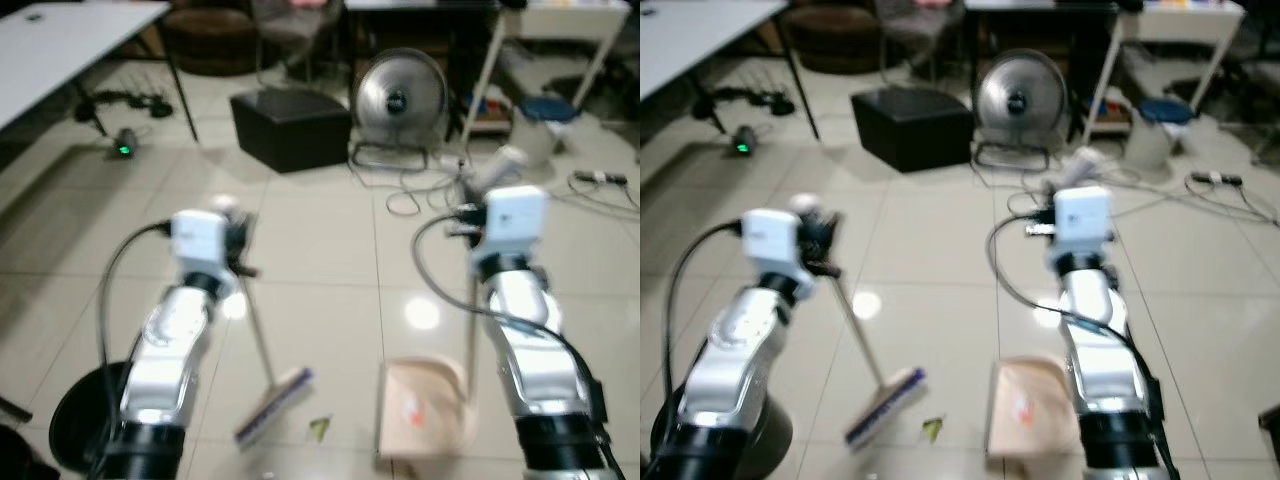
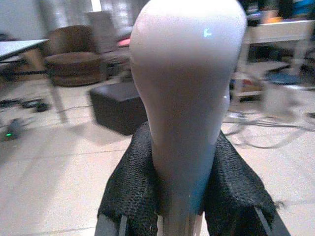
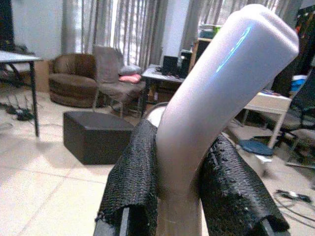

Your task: Sweep floor

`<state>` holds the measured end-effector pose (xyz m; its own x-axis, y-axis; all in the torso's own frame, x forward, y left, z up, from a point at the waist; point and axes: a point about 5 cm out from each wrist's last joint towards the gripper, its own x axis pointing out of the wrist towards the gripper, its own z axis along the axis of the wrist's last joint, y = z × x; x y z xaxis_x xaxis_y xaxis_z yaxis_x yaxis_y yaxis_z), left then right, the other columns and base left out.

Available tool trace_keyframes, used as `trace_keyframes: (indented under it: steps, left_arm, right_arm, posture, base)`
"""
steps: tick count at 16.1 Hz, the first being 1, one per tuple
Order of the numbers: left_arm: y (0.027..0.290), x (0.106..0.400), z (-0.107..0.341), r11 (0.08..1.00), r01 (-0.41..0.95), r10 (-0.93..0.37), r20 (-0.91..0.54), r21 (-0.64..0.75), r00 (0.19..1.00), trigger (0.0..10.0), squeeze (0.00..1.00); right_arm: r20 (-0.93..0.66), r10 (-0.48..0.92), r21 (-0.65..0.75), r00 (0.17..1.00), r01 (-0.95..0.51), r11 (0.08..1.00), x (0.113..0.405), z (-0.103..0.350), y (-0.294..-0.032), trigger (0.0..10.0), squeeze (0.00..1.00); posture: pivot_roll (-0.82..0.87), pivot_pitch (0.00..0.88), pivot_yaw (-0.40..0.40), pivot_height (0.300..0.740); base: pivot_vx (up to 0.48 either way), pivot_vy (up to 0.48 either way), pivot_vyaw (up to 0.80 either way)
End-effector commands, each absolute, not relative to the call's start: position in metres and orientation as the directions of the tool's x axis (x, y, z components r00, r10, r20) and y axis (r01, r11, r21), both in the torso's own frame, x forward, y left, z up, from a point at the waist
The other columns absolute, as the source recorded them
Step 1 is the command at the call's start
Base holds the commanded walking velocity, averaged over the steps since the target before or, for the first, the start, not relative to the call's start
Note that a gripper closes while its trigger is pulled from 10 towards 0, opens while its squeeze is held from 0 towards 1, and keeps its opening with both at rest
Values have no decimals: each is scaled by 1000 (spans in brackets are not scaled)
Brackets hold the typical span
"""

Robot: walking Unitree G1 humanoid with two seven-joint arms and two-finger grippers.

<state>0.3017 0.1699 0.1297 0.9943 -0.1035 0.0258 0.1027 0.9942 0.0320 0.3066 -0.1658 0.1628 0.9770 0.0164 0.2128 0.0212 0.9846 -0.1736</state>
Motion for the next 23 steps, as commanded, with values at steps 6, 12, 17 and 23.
trace_keyframes:
  steps: [6,12,17,23]
  left_arm:
    - [195,309,127,992,-126,127,103,-16,986,10000,0]
    - [200,316,124,980,-190,196,141,-58,970,10000,0]
    - [197,318,126,977,-204,213,194,-67,958,10000,0]
    - [180,333,134,985,-152,166,233,-79,958,10000,0]
  right_arm:
    - [282,2,-239,959,69,968,317,153,-183,10000,0]
    - [342,61,-260,938,32,965,329,150,-178,10000,0]
    - [404,175,-281,898,-60,958,331,143,-138,10000,0]
    - [417,228,-299,880,-103,948,322,124,-92,10000,0]
  posture:
    - [93,229,51,740]
    - [165,330,70,740]
    - [205,369,96,740]
    - [225,368,134,740]
  base:
    - [0,0,0]
    - [0,0,0]
    - [0,0,0]
    - [0,0,0]
